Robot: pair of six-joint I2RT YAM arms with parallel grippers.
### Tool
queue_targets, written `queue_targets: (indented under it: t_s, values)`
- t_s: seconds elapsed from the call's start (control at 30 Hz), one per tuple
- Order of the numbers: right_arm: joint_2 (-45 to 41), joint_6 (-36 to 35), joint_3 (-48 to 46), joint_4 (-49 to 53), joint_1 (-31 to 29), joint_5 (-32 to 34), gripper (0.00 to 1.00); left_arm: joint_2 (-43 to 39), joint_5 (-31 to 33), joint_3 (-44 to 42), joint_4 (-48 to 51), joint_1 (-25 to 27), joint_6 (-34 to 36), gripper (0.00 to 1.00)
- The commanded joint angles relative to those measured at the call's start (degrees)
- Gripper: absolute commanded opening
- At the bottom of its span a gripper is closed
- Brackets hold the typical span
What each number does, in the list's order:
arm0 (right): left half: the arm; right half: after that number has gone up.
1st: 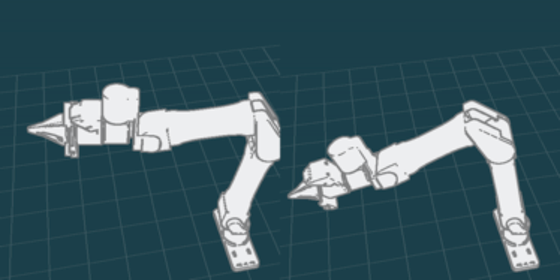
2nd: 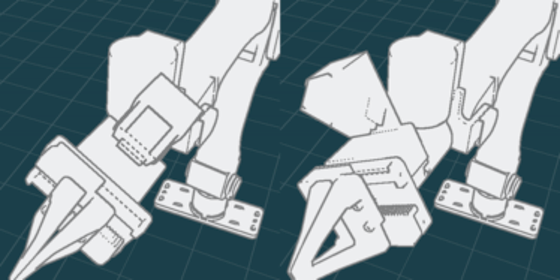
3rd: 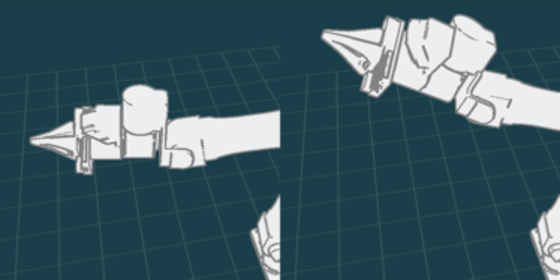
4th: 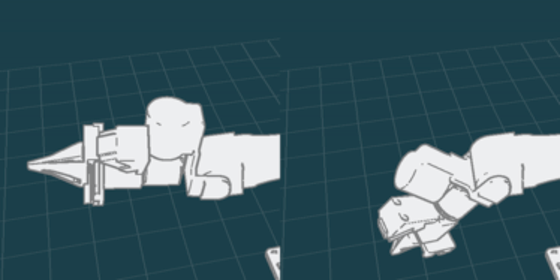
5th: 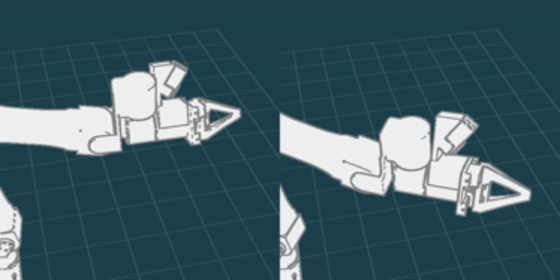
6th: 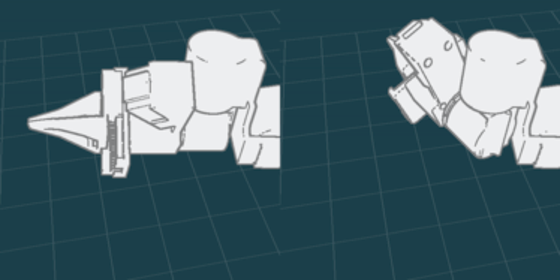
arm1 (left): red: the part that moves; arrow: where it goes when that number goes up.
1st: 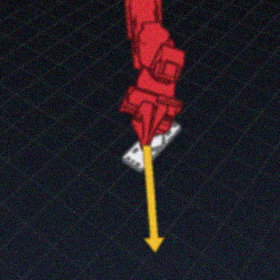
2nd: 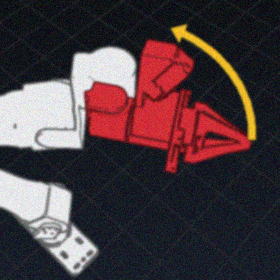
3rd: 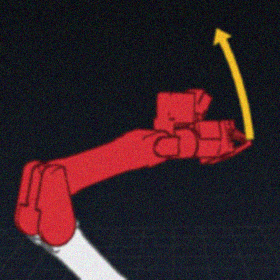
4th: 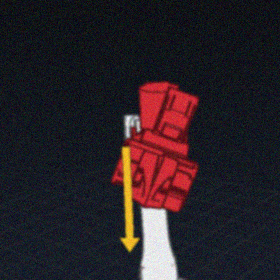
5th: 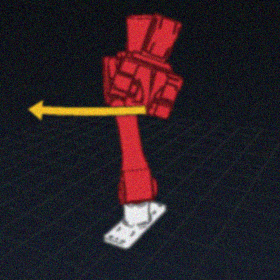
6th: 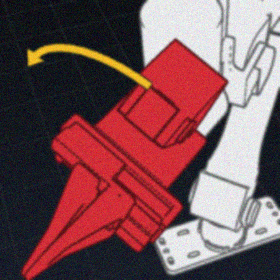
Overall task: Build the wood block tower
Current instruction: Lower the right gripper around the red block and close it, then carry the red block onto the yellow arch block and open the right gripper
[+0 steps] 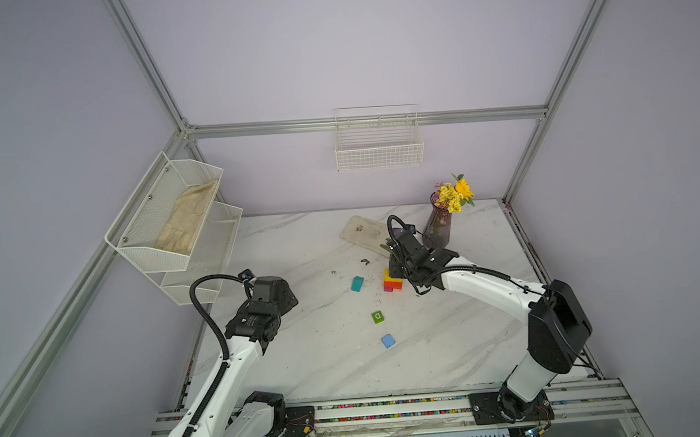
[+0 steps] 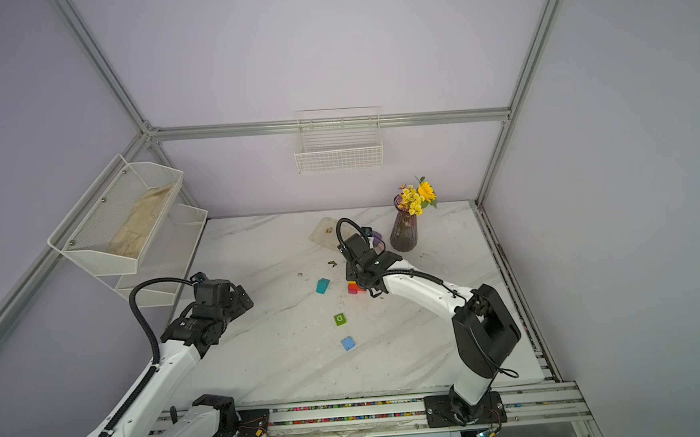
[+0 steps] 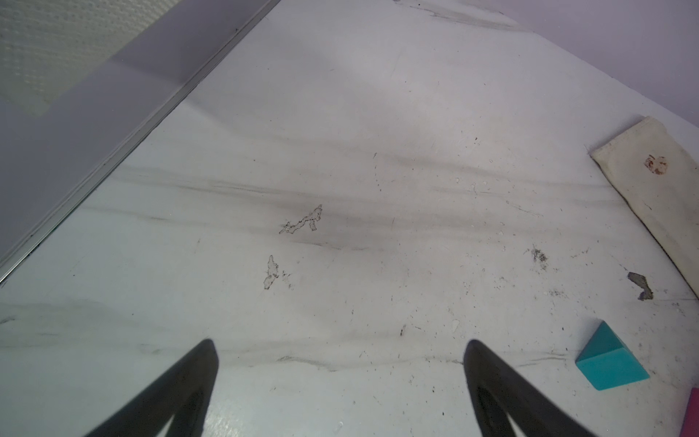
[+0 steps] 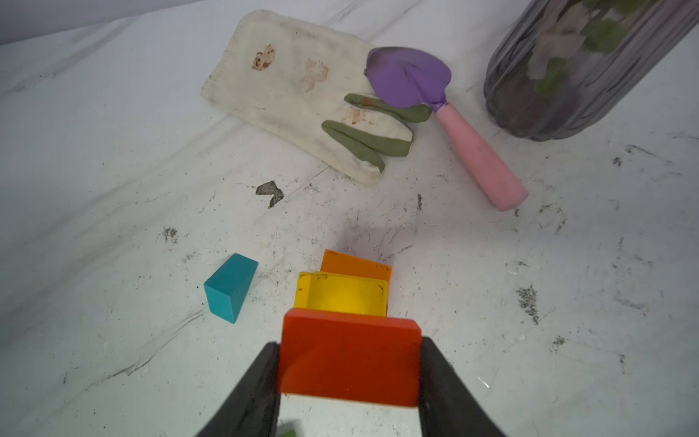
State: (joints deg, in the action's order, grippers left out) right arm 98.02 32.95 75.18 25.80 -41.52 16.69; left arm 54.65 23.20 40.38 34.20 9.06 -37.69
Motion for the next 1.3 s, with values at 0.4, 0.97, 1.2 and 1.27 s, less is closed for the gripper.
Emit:
queue_targets:
  t_s: [0.4, 0.97, 1.2, 1.27]
  values:
    - [6.75, 0.98, 4.63, 2.98, -0.49, 0.28, 0.41, -3.30, -0.07, -2.41, -2.03, -0.18, 0.77, 1.00]
    - [9.91, 0.89, 7.11, 3.90, -0.49, -0.01, 0.45, -2.81, -0.31, -2.18, -1.89, -0.18, 0.65, 1.00]
    - [9.56, 0.87, 7.29, 3.90, -0.49, -0.08, 0.46, -2.60, -0.44, -2.13, -1.94, -0.18, 0.62, 1.00]
    - [9.65, 0.84, 7.35, 3.95, -0.49, -0.16, 0.46, -2.53, -0.44, -2.07, -1.94, -0.16, 0.69, 1.00]
